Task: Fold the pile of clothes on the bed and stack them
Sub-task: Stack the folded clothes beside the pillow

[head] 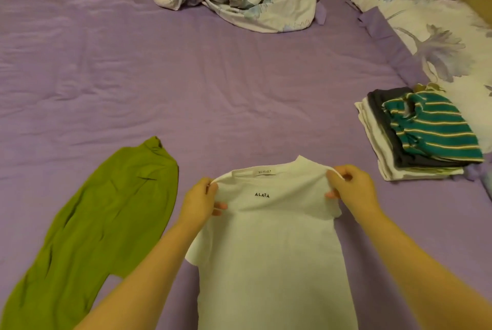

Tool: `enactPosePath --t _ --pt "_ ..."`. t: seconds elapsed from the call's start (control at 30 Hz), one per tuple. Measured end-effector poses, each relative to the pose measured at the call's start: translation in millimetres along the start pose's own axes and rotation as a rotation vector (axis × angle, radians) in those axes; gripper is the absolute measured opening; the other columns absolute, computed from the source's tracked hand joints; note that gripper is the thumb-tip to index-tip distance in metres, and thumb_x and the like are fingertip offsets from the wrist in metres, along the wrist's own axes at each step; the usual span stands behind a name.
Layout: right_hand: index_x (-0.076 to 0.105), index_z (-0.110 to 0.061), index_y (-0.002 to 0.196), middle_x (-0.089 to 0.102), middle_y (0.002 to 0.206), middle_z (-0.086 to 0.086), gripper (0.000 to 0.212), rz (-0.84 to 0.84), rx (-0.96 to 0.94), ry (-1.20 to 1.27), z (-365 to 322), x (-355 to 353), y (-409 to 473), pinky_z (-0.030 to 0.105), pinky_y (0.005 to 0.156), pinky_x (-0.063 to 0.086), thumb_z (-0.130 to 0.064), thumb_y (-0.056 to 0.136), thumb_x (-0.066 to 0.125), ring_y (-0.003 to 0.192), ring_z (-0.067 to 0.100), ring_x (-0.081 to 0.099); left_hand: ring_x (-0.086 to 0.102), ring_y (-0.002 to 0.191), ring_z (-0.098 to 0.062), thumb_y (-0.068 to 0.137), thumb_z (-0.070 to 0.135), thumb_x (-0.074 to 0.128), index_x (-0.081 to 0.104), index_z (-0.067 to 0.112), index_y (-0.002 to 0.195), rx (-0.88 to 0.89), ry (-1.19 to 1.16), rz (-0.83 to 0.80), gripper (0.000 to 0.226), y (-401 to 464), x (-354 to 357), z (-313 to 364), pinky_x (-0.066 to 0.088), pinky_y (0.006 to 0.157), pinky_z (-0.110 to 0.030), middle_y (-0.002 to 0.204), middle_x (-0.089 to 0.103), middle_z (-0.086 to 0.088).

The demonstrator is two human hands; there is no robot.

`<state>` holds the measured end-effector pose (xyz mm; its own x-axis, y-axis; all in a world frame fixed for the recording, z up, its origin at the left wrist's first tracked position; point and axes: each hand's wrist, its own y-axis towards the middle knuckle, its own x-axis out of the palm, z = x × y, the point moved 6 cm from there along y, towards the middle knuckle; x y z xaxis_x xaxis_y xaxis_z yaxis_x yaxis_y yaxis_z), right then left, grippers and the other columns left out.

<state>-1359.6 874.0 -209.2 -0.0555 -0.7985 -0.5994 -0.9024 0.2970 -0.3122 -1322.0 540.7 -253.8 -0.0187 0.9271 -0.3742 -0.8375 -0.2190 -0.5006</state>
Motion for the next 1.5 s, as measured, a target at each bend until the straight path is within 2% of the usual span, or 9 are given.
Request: enactPosePath --t 0.17,0.3,0.37,0.47,0.77,0.93,1.1,1.23,1.5 --pt "0.05 -0.007 0.08 0.048 0.076 0.008 0.024 -0.003 0.01 0.079 -10.4 3.0 48.2 0.033 0.047 0.045 -0.026 0.094 0.056 0.055 0.028 0.066 0.069 0.084 -0.031 0.1 0.014 0.044 0.06 0.004 0.099 0.035 0.053 0.13 0.018 31.5 -8.2 15.5 0.054 0.082 -0.044 0.092 0.064 -0.013" --pt "0.047 -0.012 0.074 0.048 0.078 0.01 0.023 0.075 -0.134 0.039 -44.9 5.8 100.1 0.013 0.039 0.039 -0.021 0.094 0.054 0.065 0.029 0.057 0.061 0.096 -0.03 0.1 0.018 0.043 0.061 0.004 0.11 0.111 0.25 0.235 0.025 73.1 -19.6 50.3 0.043 0.076 -0.034 0.105 0.066 -0.014" --pt "0.056 -0.016 0.089 0.057 0.089 0.005 0.008 -0.014 -0.219 -0.012 -60.8 19.9 124.9 0.019 0.057 0.043 -0.02 0.094 0.052 0.079 0.023 0.058 0.055 0.107 -0.028 0.101 0.02 0.042 0.056 0.007 0.123 0.171 0.283 0.202 0.029 94.5 -13.5 65.6 0.04 0.082 -0.031 0.121 0.061 -0.013" --pt "0.044 -0.014 0.137 0.05 0.134 0.003 0.039 -0.229 -0.266 -0.083 -61.9 47.3 147.9 0.022 0.095 0.035 -0.014 0.098 0.048 0.119 0.018 0.047 0.025 0.142 -0.028 0.101 0.013 0.043 0.03 0.009 0.147 0.261 0.349 0.119 0.048 107.6 10.2 67.9 0.023 0.108 -0.029 0.156 0.022 -0.014" --pt "0.027 -0.004 0.147 0.033 0.151 0.015 0.062 -0.194 -0.026 -0.281 58.1 53.2 151.7 0.038 0.11 0.024 -0.018 0.094 0.057 0.138 0.033 0.032 -0.017 0.146 -0.032 0.1 0.051 0.02 0.0 0.031 0.152 0.199 1.0 -0.102 0.059 94.5 130.8 -7.8 -0.007 0.115 -0.053 0.16 -0.011 -0.006" --pt "0.022 -0.008 0.148 0.033 0.149 0.012 0.086 -0.104 0.232 0.114 74.5 58.1 162.2 0.043 0.105 0.034 -0.018 0.081 0.075 0.135 0.032 0.036 -0.022 0.144 -0.032 0.096 0.06 0.01 -0.007 0.031 0.151 0.238 1.076 -0.081 0.065 116.8 162.8 9.9 -0.015 0.113 -0.053 0.159 -0.019 -0.007" --pt "0.058 -0.008 0.1 0.062 0.105 0.008 0.027 -0.12 0.296 0.278 71.2 56.3 167.0 0.031 0.071 0.044 -0.018 0.081 0.074 0.095 0.03 0.059 -0.025 0.143 -0.03 0.098 0.057 0.01 -0.008 0.031 0.151 0.338 1.061 -0.141 0.063 134.1 197.6 40.0 -0.017 0.112 -0.051 0.159 -0.02 -0.003" --pt "0.058 -0.022 0.092 0.062 0.09 -0.004 0.02 -0.149 0.324 0.408 68.2 56.4 169.6 0.029 0.063 0.05 -0.04 0.088 0.063 0.083 0.017 0.06 -0.035 0.137 -0.024 0.099 0.052 0.008 -0.011 0.034 0.15 0.435 1.037 -0.183 0.057 139.0 232.5 58.0 -0.019 0.112 -0.052 0.158 -0.023 0.002" --pt "0.043 -0.017 0.057 0.04 0.054 -0.002 0.042 0.244 0.121 0.253 95.4 7.5 189.3 0.025 0.048 0.026 -0.02 0.098 0.049 0.054 0.014 0.034 -0.042 0.133 -0.026 0.079 0.069 -0.021 -0.04 0.041 0.132 0.531 1.135 -0.174 0.063 150.7 253.5 57.4 -0.027 0.108 -0.054 0.145 -0.042 0.007"
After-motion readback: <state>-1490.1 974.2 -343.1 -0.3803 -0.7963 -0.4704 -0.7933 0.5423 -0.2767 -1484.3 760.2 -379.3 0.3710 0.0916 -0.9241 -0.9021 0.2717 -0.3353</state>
